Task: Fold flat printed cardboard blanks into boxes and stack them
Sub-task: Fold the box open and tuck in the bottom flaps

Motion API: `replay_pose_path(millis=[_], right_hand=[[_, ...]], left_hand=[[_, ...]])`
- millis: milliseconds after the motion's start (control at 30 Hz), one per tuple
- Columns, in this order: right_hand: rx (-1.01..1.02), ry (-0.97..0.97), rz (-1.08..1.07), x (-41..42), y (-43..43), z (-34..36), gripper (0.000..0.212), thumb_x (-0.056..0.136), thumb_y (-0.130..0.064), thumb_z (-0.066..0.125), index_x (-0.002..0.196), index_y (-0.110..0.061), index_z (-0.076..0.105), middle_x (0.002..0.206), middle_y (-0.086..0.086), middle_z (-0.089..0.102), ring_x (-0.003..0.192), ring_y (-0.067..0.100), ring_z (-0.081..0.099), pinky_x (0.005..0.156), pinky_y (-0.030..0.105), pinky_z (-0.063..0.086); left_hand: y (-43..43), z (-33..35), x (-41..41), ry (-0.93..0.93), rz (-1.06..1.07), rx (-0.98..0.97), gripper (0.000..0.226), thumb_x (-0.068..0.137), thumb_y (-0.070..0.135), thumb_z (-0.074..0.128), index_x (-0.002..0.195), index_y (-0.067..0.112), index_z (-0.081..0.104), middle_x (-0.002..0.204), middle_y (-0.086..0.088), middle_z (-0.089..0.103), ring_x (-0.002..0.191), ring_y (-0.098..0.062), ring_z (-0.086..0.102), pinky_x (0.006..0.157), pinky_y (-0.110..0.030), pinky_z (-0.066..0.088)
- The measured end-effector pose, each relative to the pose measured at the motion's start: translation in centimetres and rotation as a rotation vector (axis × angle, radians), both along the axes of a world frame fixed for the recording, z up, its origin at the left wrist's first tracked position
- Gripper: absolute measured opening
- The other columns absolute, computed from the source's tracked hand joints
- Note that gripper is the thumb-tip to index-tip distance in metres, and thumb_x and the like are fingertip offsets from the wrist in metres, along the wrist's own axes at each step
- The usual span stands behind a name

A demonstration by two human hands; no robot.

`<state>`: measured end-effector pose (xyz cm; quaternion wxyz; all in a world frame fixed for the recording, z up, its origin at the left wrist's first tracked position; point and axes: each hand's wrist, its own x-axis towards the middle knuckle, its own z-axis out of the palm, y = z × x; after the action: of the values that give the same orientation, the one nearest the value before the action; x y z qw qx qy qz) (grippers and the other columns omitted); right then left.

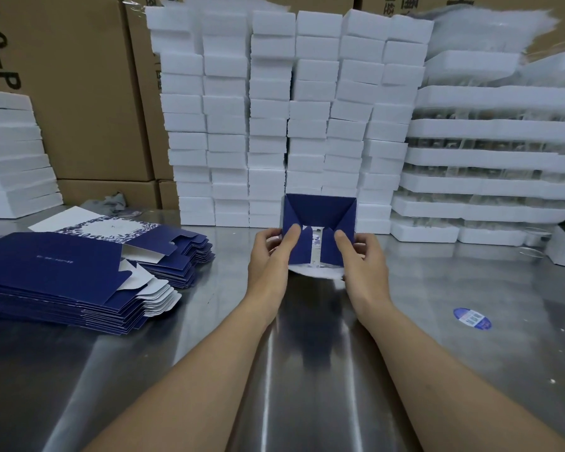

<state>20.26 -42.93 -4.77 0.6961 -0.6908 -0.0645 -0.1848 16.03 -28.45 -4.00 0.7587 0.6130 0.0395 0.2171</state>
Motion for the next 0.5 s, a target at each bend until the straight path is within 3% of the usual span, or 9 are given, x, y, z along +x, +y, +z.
replay_pose_path(millis=[33,200,333,500], right_hand=[[0.005,0.012,0.003,0.02,-0.03,-0.04,0.031,0.094,-0.054,0.072,0.107,-0.028,0.061,0.108,-0.005,0.071,0.087,0.002,0.072,0.068,0.019,0.057],[-0.062,0.072,-0.025,-0.06,0.23,-0.15,0.060,0.077,-0.072,0.075,0.097,-0.017,0.059,0.097,0.003,0.072,0.088,0.023,0.071,0.082,0.043,0.058],[-0.161,0.089,-0.052,-0.52,0.45,0.04,0.076,0.067,-0.083,0.069,0.095,-0.014,0.057,0.090,0.003,0.071,0.082,0.022,0.069,0.078,0.043,0.056],[-0.143,0.092,-0.032,-0.74,0.44,0.21,0.074,0.067,-0.082,0.069,0.099,-0.015,0.060,0.096,0.004,0.073,0.090,0.023,0.072,0.085,0.044,0.058]], left_hand=[[0.01,0.05,0.01,0.016,0.010,0.007,0.068,0.074,0.067,0.077,0.124,0.025,0.060,0.123,-0.002,0.073,0.110,-0.018,0.074,0.098,-0.040,0.060],[-0.14,0.05,0.17,0.109,0.129,0.134,0.070,0.064,0.073,0.079,0.109,0.027,0.052,0.114,-0.001,0.071,0.099,-0.018,0.074,0.094,-0.044,0.061],[-0.13,-0.20,0.33,0.135,0.198,0.201,0.061,0.072,0.072,0.079,0.104,0.028,0.051,0.110,0.001,0.070,0.098,-0.018,0.072,0.092,-0.044,0.059],[-0.25,-0.03,0.08,0.139,0.173,0.205,0.065,0.067,0.073,0.079,0.105,0.028,0.052,0.110,0.001,0.070,0.098,-0.017,0.073,0.093,-0.044,0.060]])
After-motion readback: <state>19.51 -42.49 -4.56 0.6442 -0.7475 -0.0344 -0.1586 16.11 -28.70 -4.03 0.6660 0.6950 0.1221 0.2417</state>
